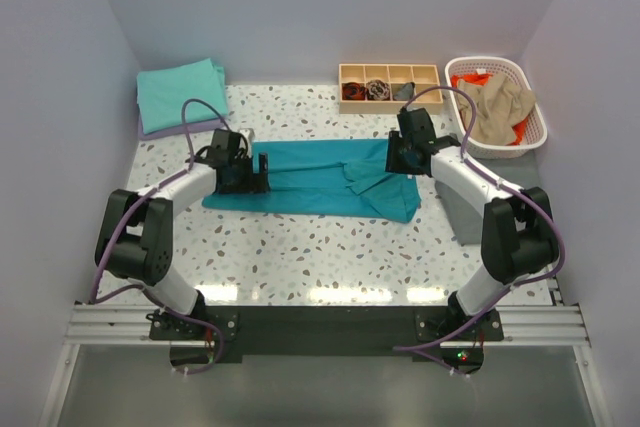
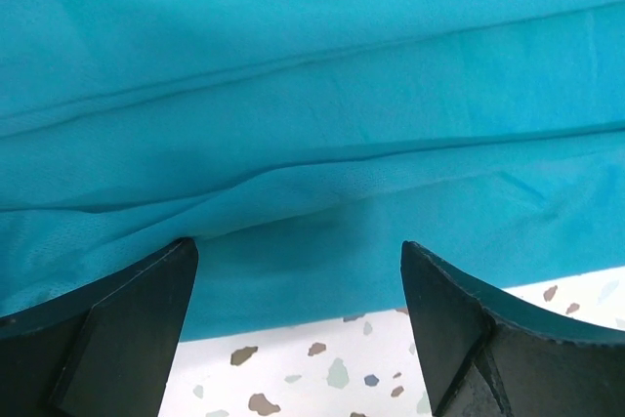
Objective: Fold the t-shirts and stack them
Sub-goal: Fold the tshirt
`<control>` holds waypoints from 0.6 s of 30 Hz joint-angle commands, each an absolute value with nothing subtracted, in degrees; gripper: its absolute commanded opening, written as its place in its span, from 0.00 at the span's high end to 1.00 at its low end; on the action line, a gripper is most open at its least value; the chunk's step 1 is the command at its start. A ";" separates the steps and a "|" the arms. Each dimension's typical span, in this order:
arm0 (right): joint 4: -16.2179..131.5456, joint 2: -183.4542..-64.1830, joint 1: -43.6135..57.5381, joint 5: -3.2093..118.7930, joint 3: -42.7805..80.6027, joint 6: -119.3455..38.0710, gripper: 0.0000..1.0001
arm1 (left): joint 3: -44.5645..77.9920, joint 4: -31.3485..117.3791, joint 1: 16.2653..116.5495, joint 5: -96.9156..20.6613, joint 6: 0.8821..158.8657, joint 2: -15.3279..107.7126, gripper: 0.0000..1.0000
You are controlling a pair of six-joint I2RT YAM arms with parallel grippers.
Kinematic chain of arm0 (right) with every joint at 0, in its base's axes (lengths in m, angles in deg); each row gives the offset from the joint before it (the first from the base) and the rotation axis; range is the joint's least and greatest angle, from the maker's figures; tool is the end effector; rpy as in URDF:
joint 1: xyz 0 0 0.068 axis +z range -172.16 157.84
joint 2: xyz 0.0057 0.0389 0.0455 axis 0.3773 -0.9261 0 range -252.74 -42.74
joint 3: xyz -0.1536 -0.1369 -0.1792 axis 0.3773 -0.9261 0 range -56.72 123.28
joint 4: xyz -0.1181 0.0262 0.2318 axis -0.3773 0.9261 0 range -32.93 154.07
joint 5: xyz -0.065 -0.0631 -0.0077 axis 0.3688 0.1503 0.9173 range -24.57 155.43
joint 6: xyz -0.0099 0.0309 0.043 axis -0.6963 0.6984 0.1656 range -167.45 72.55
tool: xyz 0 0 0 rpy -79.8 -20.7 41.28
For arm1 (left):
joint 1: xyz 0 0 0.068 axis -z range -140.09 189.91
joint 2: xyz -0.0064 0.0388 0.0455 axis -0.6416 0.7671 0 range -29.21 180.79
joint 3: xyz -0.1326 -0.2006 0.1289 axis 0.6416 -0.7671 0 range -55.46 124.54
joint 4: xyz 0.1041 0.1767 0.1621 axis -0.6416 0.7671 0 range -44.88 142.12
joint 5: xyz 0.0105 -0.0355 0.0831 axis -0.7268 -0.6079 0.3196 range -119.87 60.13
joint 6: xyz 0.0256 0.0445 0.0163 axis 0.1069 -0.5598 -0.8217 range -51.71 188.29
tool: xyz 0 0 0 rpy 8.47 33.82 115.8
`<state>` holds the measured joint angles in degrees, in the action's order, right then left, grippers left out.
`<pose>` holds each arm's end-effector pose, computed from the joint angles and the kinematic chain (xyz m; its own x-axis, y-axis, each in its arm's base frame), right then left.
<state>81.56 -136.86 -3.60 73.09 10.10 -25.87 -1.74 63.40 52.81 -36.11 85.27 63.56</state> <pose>0.3350 0.1074 0.2320 -0.7800 0.1226 -0.6137 0.0532 0.9901 0.1301 0.3109 -0.0753 0.1773 -0.8664 -0.0993 -0.4895 0.0274 0.9691 -0.2450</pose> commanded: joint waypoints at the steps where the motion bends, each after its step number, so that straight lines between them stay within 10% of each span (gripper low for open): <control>1: 81.24 -137.13 -3.80 72.46 10.43 -25.92 0.56 | -1.06 58.83 53.09 -32.33 85.87 64.21 0.10; 18: 82.29 -138.71 -3.80 66.58 11.39 -26.45 0.56 | 0.89 49.16 53.09 -19.14 85.69 63.34 0.08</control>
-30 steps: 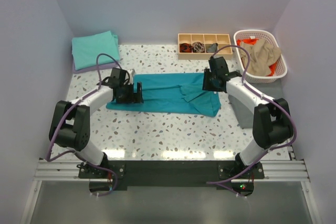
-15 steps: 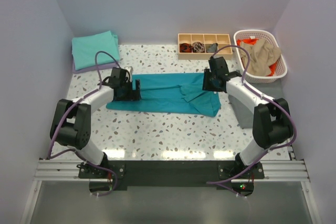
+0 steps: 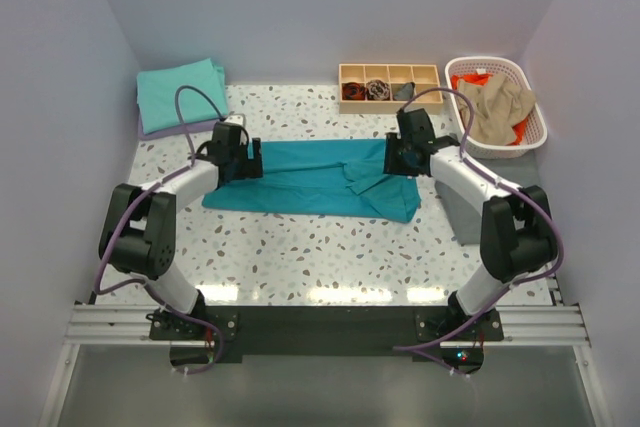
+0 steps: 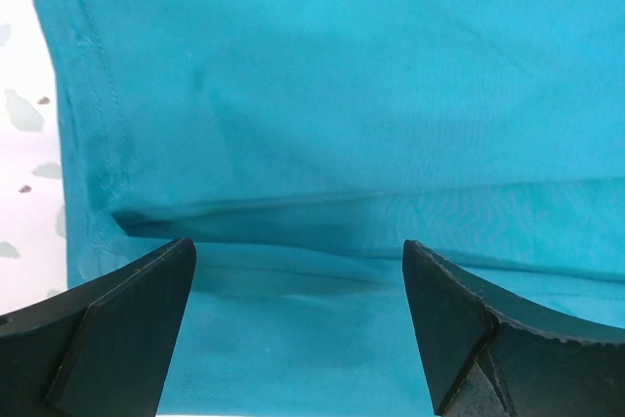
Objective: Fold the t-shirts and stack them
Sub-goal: Fold the tshirt
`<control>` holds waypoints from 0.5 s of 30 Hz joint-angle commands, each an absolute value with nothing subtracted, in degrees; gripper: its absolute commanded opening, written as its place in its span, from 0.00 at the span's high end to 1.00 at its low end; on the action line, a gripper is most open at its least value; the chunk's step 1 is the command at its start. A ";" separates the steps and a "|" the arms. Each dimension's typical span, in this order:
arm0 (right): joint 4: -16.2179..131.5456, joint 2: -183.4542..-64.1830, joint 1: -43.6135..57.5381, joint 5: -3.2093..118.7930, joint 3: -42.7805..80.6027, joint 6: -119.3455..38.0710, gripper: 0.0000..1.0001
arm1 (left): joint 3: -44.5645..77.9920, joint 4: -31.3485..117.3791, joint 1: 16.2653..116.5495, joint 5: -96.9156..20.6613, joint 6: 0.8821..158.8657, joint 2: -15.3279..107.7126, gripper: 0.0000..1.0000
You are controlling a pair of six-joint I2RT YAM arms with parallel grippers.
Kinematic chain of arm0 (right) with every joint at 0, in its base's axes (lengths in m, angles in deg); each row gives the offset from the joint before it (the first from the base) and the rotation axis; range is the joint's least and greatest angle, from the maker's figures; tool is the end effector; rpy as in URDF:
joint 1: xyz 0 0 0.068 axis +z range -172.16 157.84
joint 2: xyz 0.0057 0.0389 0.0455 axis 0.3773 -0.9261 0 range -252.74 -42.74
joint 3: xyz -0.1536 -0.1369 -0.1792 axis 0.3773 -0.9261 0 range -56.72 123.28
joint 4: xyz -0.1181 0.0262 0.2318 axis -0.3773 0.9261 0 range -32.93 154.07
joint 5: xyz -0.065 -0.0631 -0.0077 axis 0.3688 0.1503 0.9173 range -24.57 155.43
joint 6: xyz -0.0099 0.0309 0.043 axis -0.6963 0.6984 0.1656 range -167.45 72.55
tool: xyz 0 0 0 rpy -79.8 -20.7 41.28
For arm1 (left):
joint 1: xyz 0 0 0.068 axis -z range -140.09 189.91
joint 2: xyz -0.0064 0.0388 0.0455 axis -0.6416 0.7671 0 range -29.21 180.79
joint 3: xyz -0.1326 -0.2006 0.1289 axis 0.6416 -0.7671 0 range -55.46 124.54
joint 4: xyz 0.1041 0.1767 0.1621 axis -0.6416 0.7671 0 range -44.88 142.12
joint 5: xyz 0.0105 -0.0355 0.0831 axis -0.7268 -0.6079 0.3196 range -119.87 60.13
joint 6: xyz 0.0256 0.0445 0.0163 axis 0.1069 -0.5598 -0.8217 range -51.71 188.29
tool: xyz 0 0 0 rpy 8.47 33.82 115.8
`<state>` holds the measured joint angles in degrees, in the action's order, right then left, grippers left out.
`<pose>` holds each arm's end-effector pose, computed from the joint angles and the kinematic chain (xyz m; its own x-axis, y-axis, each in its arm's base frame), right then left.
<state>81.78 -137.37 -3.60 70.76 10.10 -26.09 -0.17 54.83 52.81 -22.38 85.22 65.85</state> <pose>0.3353 0.1091 0.2287 -0.7966 0.1150 -0.5935 0.0287 0.9878 0.1530 0.3334 -0.0718 0.1828 -0.7494 -0.1244 -0.6503 -0.0829 0.9921 -0.0942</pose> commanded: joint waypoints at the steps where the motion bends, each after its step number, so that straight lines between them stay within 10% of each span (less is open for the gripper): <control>1: 82.29 -138.98 -3.88 65.88 11.22 -26.27 0.55 | 0.62 48.73 53.09 -19.14 85.87 62.73 0.08; 15: 77.20 -146.27 -3.80 52.52 11.22 -21.62 0.55 | -2.63 48.81 53.09 -21.25 87.37 58.06 0.08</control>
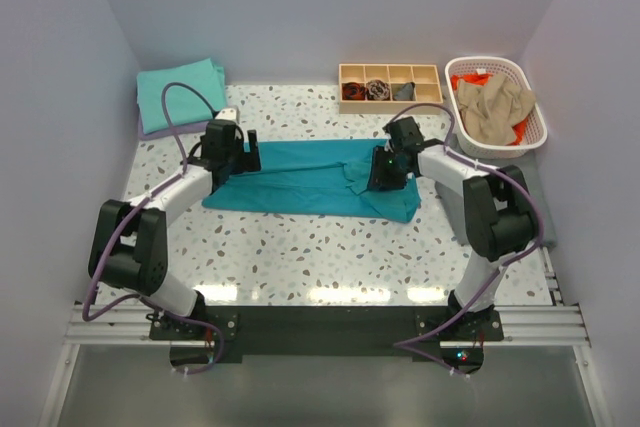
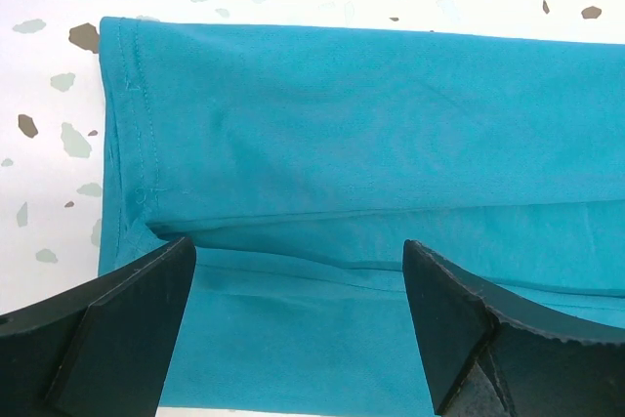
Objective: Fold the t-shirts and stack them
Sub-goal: Fold the tshirt
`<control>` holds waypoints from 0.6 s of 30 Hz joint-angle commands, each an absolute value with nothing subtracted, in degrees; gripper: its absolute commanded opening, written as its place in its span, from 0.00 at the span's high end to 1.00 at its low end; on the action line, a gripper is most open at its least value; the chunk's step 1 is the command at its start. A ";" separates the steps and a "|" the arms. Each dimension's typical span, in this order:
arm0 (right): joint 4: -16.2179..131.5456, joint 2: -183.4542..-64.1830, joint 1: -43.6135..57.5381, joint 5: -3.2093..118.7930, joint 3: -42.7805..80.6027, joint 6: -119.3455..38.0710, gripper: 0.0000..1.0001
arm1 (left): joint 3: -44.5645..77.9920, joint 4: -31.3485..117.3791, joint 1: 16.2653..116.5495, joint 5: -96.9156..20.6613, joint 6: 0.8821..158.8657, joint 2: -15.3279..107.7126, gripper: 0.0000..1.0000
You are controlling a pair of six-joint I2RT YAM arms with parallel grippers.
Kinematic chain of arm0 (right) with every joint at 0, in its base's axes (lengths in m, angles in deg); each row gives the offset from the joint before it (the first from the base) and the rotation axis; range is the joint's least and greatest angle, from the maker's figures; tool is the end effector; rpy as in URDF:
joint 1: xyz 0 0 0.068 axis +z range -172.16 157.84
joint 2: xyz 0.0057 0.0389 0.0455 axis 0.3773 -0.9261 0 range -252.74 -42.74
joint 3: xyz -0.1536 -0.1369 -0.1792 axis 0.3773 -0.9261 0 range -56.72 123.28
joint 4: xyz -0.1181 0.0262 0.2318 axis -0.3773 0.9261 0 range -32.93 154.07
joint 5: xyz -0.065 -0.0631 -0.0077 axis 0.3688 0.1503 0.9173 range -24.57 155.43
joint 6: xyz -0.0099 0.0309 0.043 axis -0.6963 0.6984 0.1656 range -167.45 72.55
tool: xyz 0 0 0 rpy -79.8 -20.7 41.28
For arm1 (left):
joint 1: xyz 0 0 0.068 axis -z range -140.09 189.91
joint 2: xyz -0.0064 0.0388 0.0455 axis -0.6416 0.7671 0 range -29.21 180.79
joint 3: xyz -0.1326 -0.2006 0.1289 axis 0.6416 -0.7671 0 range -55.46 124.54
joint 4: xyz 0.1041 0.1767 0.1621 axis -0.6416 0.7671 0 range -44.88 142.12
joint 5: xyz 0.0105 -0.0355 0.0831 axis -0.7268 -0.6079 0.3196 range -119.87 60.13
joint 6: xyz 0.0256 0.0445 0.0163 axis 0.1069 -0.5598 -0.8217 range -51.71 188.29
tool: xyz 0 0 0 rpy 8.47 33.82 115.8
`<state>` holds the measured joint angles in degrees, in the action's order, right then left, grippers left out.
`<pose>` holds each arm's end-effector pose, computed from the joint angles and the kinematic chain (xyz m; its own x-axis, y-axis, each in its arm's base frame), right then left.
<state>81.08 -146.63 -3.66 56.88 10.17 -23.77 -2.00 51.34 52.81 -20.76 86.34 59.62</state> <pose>0.3474 0.1218 0.1748 -0.9131 0.1132 -0.3916 -0.0169 0.9494 0.3137 0.3237 -0.0685 0.2121 -0.6479 -0.1653 -0.7436 -0.1006 0.9862 -0.1316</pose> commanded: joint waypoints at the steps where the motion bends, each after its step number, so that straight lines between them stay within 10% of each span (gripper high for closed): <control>1: 76.76 -146.36 -3.71 51.90 11.04 -21.53 0.55 | -2.63 48.90 53.09 -21.25 87.37 58.15 0.08; 18: 74.56 -148.82 -3.71 51.46 11.13 -19.15 0.58 | -2.02 49.34 53.09 -22.31 87.19 59.47 0.08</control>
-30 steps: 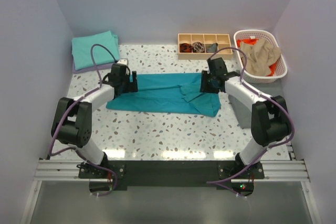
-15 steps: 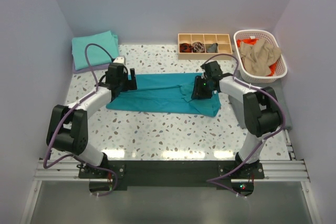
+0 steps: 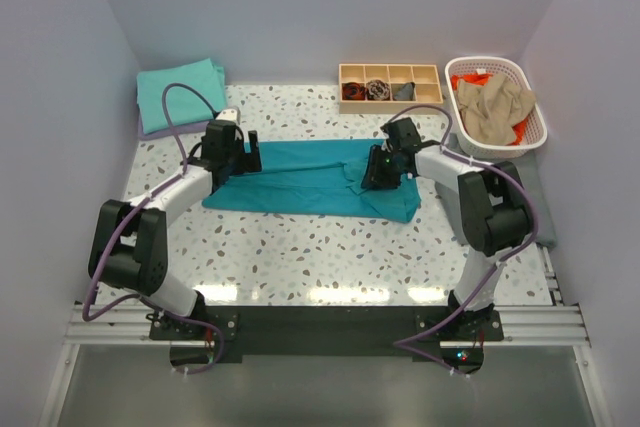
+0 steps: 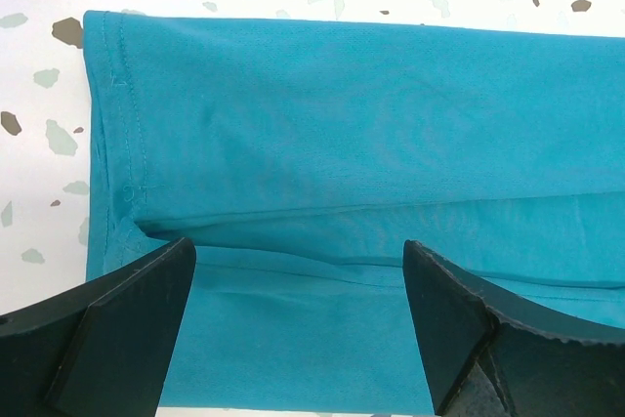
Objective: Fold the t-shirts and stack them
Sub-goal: Fold the tshirt
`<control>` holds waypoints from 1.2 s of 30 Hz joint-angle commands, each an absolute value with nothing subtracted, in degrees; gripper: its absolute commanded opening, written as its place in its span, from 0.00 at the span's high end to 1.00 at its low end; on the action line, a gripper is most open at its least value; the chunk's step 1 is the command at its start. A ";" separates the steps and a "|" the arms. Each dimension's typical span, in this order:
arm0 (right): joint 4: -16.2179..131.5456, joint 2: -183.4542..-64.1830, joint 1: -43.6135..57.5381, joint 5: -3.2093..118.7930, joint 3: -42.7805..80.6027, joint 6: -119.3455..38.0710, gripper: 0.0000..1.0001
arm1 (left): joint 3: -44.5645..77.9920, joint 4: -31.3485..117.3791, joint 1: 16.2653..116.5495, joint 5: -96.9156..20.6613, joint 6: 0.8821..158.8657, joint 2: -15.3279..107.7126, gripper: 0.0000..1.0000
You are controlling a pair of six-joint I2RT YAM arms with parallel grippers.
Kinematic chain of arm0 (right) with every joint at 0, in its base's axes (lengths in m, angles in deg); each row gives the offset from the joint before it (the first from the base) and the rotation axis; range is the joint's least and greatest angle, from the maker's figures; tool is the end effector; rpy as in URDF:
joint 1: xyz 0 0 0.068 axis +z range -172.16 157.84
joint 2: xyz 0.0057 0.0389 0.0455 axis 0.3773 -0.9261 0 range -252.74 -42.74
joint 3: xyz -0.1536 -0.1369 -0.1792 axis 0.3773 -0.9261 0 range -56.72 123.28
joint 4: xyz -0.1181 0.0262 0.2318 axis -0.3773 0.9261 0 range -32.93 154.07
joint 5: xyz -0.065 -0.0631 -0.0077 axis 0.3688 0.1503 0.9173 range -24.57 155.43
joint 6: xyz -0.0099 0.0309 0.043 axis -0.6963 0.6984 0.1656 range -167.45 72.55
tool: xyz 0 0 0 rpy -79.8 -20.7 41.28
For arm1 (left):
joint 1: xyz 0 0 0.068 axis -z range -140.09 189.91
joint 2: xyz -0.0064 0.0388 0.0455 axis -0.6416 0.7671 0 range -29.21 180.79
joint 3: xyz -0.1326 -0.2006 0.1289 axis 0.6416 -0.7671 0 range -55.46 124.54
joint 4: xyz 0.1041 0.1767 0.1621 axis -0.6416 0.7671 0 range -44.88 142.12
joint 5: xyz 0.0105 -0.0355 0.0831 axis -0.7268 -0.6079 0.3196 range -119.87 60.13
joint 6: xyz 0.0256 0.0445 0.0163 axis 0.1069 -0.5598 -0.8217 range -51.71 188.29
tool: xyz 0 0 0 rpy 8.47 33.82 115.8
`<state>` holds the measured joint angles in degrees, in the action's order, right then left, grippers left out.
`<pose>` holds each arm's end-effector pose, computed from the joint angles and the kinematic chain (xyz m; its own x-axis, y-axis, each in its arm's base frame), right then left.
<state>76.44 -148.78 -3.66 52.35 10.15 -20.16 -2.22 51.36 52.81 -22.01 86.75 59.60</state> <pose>0.3555 0.1274 0.1664 -0.9120 0.1657 -0.3753 -0.0034 0.9117 0.4108 0.3229 -0.0691 0.2109 -0.6551 -0.1716 -0.7358 -0.0902 0.9847 -0.1494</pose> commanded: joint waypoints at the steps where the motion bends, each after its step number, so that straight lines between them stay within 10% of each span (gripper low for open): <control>1: 74.04 -148.82 -3.71 51.37 11.04 -19.15 0.64 | -2.02 49.42 53.18 -22.39 87.19 59.64 0.08; 5: 72.28 -148.73 -3.62 50.67 11.39 -19.68 0.99 | -1.67 49.69 53.09 -22.31 87.19 59.73 0.08; 36: 75.35 -158.40 -3.71 49.70 28.44 -23.46 1.00 | -1.58 50.13 53.09 -22.48 87.01 61.14 0.07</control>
